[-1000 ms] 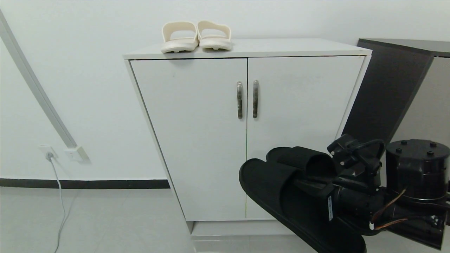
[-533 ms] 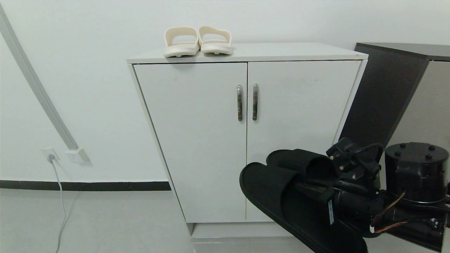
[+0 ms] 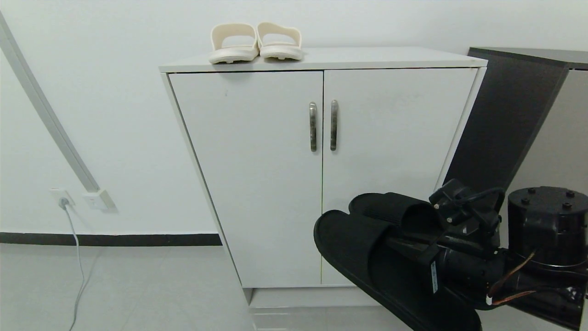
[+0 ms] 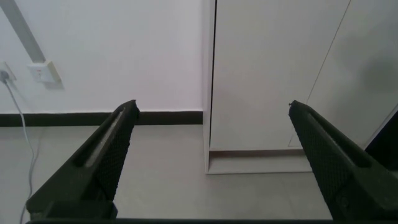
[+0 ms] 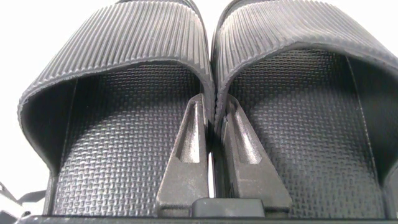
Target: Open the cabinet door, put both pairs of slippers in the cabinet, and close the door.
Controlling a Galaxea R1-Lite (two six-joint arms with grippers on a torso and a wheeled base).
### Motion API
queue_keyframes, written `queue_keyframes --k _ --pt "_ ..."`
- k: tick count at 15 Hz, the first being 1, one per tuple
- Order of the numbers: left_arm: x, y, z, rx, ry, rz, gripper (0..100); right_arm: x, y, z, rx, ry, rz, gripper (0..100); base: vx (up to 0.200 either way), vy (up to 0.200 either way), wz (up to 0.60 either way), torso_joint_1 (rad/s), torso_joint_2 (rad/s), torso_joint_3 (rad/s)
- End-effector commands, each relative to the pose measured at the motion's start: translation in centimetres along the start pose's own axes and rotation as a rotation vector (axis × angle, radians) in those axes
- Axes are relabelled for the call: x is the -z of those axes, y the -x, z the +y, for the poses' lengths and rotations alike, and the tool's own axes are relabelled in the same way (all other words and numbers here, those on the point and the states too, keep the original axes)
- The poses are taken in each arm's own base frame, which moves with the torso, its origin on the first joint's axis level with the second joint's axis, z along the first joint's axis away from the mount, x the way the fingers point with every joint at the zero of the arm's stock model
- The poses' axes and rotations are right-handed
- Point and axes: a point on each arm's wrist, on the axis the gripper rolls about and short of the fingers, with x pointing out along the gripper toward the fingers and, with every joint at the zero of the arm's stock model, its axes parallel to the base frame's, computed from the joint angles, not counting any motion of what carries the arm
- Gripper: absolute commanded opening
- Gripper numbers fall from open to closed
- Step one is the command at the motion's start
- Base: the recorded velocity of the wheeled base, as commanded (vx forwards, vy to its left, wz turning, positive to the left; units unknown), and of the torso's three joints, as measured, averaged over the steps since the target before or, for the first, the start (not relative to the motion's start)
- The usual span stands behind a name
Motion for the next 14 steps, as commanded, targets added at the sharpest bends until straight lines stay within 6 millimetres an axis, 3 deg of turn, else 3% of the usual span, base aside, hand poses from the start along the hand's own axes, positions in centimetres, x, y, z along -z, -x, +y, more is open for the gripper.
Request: queue_keyframes --k 1,3,5,6,10,14 --pt "-0.2 -0.3 0.0 0.0 -0.019 0.039 100 -0.4 0.6 0.0 0.002 -0.004 -0.032 0 0.0 0.0 0.0 0.0 0.0 0.0" --pt "-1.0 -0.3 0.0 0.005 -0.022 0.032 100 -0.4 1.3 0.0 -0.002 -0.002 -0.042 0 0.0 0.0 0.0 0.0 0.0 0.0" --pt "-7.8 0.7 0.1 0.068 0.148 -0.113 100 -0.4 1.3 0.0 -0.002 -0.002 -0.042 0 0.0 0.0 0.0 0.0 0.0 0.0" --pt "-9.6 0.3 0.0 0.154 0.175 -0.103 100 -0.4 1.2 0.0 -0.002 -0.001 -0.041 0 0.0 0.0 0.0 0.0 0.0 0.0" --pt "-9.2 -3.0 -0.8 0.391 0.181 0.125 100 -0.4 1.3 0.0 -0.002 -0.001 -0.041 0 0.0 0.0 0.0 0.0 0.0 0.0" --pt "-11.1 -6.9 -1.3 0.427 0.179 0.149 100 -0.3 1.3 0.0 -0.005 0.0 -0.039 0 0.0 0.0 0.0 0.0 0.0 0.0"
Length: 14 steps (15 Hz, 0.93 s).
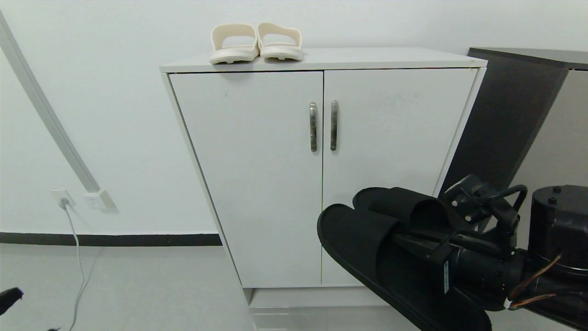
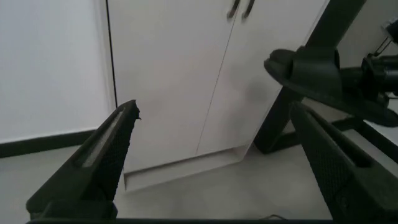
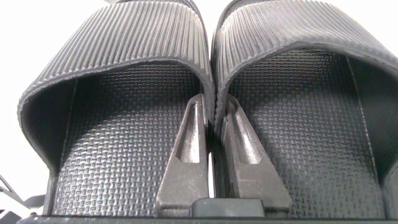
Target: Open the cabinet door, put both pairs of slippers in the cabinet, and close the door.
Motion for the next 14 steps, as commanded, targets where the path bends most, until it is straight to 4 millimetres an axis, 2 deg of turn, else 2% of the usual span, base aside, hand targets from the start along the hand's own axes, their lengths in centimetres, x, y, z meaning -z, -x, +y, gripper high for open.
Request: queue_keyframes --k 1,3,6,10,12,14 --pt "-1.3 -3.8 1.0 0.0 0.022 0.068 100 0.0 0.0 0.0 -0.001 -0.001 -0.001 0 0.0 0.0 0.0 0.0 0.0 0.0" --pt "-2.4 -6.7 1.6 0.03 0.015 0.048 100 0.0 -0.1 0.0 -0.001 -0.002 0.002 0 0.0 0.0 0.0 0.0 0.0 0.0" --pt "-3.8 -9.9 0.9 0.146 0.011 0.078 100 0.1 -0.1 0.0 -0.001 -0.002 0.004 0 0.0 0.0 0.0 0.0 0.0 0.0" --pt "-5.2 -12.8 -1.1 0.296 0.004 0.101 100 0.1 -0.1 0.0 -0.004 -0.005 0.007 0 0.0 0.0 0.0 0.0 0.0 0.0" --pt "-5.7 -15.0 -2.0 0.356 0.007 0.095 100 0.2 -0.2 0.0 -0.001 -0.005 0.011 0 0.0 0.0 0.0 0.0 0.0 0.0" --pt "-6.3 -18.5 -3.2 0.413 0.002 0.036 100 0.2 -0.1 0.0 -0.002 -0.006 0.01 0 0.0 0.0 0.0 0.0 0.0 0.0"
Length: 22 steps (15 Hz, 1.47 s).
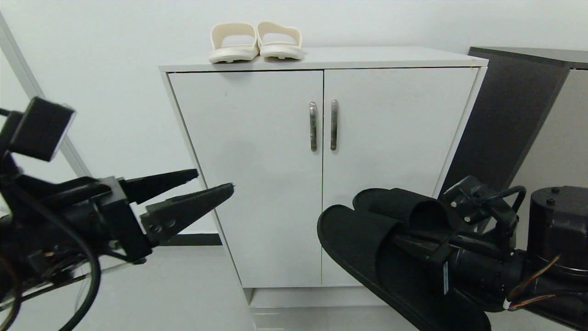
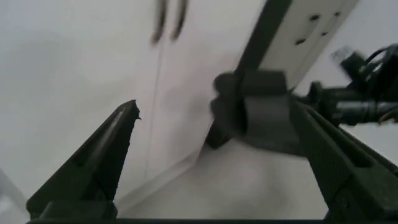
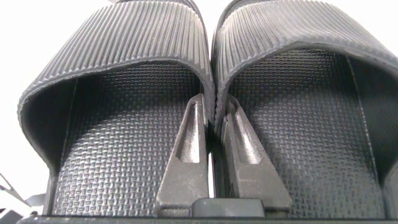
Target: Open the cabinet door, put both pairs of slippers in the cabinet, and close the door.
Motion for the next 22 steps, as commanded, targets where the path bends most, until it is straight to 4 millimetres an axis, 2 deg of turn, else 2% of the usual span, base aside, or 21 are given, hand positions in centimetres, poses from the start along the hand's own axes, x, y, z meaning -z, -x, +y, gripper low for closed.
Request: queue_keyframes --k 1,2,3,4,6,9,12,14,16,17,19,22 --pt "-0.2 -5.6 0.7 0.058 0.023 -0.005 100 0.1 0.0 0.0 0.0 0.0 0.005 0 0.0 0.0 0.0 0.0 0.0 0.0" --pt "-0.9 -7.3 0.7 0.078 0.06 -0.032 100 0.3 0.0 0.0 0.0 0.0 0.011 0 0.0 0.0 0.0 0.0 0.0 0.0" --pt "-1.5 -7.9 0.6 0.091 0.092 -0.048 100 0.3 0.0 0.0 0.002 0.0 0.011 0 0.0 0.0 0.0 0.0 0.0 0.0" --pt "-2.9 -9.5 0.6 0.105 0.14 -0.086 100 0.3 -0.1 0.0 0.002 0.0 0.012 0 0.0 0.0 0.0 0.0 0.0 0.0" --pt "-3.6 -11.9 1.0 0.116 0.139 -0.107 100 0.3 -0.1 0.0 0.002 0.0 0.012 0 0.0 0.0 0.0 0.0 0.0 0.0" --pt "-3.6 -13.5 0.6 0.17 0.145 -0.086 100 0.3 -0.1 0.0 0.002 0.0 0.012 0 0.0 0.0 0.0 0.0 0.0 0.0" --pt "-3.9 -14.2 0.2 0.208 0.179 0.013 100 0.4 -0.1 0.0 0.0 0.0 0.017 0 0.0 0.0 0.0 0.0 0.0 0.0" --pt "-4.3 -14.3 0.0 0.361 0.221 0.085 100 0.5 -0.1 0.0 0.001 0.0 0.022 0 0.0 0.0 0.0 0.0 0.0 0.0" --pt "-4.4 -16.3 0.5 0.37 0.233 0.081 100 0.7 -0.2 -0.1 0.001 0.0 0.031 0 0.0 0.0 0.0 0.0 0.0 0.0" --pt "-4.5 -16.7 0.5 0.372 0.242 0.082 100 0.7 -0.2 -0.1 0.001 0.0 0.031 0 0.0 0.0 0.0 0.0 0.0 0.0" --pt "-4.1 -18.7 -0.2 0.399 0.29 0.1 100 0.8 -0.4 -0.1 0.001 0.0 0.037 0 0.0 0.0 0.0 0.0 0.0 0.0" --pt "-4.1 -19.7 -0.2 0.384 0.289 0.087 100 0.8 -0.3 -0.1 0.001 0.0 0.035 0 0.0 0.0 0.0 0.0 0.0 0.0"
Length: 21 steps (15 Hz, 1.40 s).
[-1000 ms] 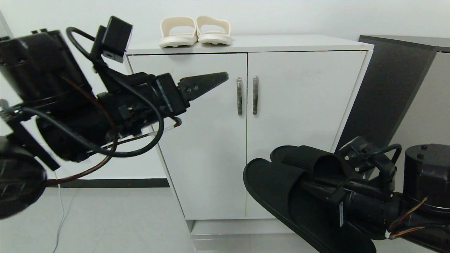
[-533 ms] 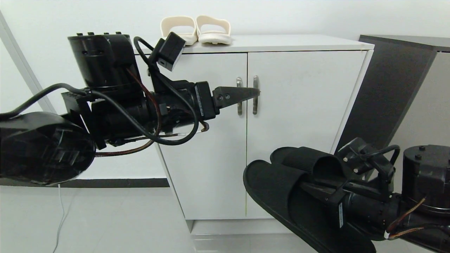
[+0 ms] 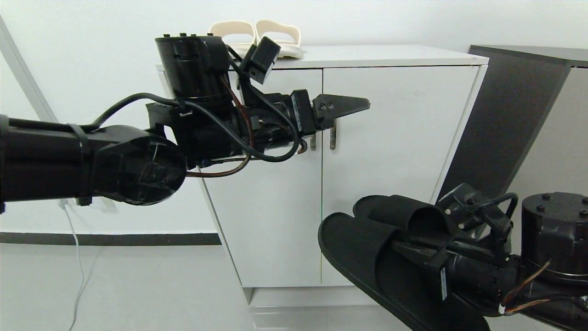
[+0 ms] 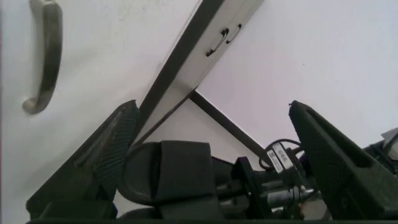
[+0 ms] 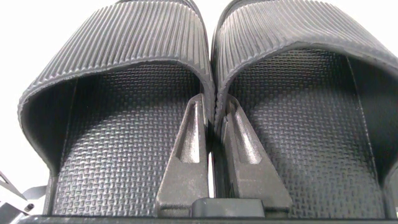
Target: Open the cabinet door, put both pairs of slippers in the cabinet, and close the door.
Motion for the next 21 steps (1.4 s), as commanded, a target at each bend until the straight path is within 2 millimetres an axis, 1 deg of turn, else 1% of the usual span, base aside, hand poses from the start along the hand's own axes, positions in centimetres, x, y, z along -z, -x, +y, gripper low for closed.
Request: queue_keyframes --k 1,5,8,10,12,14,15,16,19,21 --pt "0.2 -0.8 0.6 -0.006 0.002 0.005 100 0.0 -0.1 0.0 -0.001 0.0 0.003 0 0.0 0.0 0.0 0.0 0.0 0.0" --pt "0.1 -1.4 1.3 -0.06 -0.017 -0.026 100 0.1 -0.1 0.0 -0.001 0.0 0.004 0 0.0 0.0 0.0 0.0 0.0 0.0" --pt "-0.6 -2.3 1.9 -0.172 -0.013 -0.026 100 0.3 -0.4 0.0 0.0 0.001 0.018 0 0.0 0.0 0.0 0.0 0.0 0.0" --pt "-0.7 -3.1 2.5 -0.238 -0.071 -0.021 100 0.5 -0.4 0.0 -0.002 0.001 0.024 0 0.0 0.0 0.0 0.0 0.0 0.0" --pt "-0.8 -3.5 2.7 -0.248 -0.068 -0.017 100 0.5 -0.4 0.0 -0.002 0.001 0.023 0 0.0 0.0 0.0 0.0 0.0 0.0" --pt "-0.6 -4.1 3.3 -0.254 -0.061 -0.004 100 0.5 -0.3 0.0 0.0 0.001 0.024 0 0.0 0.0 0.0 0.0 0.0 0.0" --pt "-0.6 -4.1 3.3 -0.254 -0.061 -0.004 100 0.5 -0.3 0.0 0.0 0.001 0.024 0 0.0 0.0 0.0 0.0 0.0 0.0" --pt "-0.1 -5.1 4.0 -0.253 -0.056 0.005 100 0.6 -0.3 0.0 0.0 0.001 0.026 0 0.0 0.0 0.0 0.0 0.0 0.0" --pt "0.3 -6.4 4.4 -0.236 -0.058 0.007 100 0.7 -0.3 0.0 -0.001 0.001 0.032 0 0.0 0.0 0.0 0.0 0.0 0.0" --pt "0.2 -7.0 4.7 -0.228 -0.059 -0.003 100 0.7 -0.3 0.0 -0.001 0.001 0.032 0 0.0 0.0 0.0 0.0 0.0 0.0"
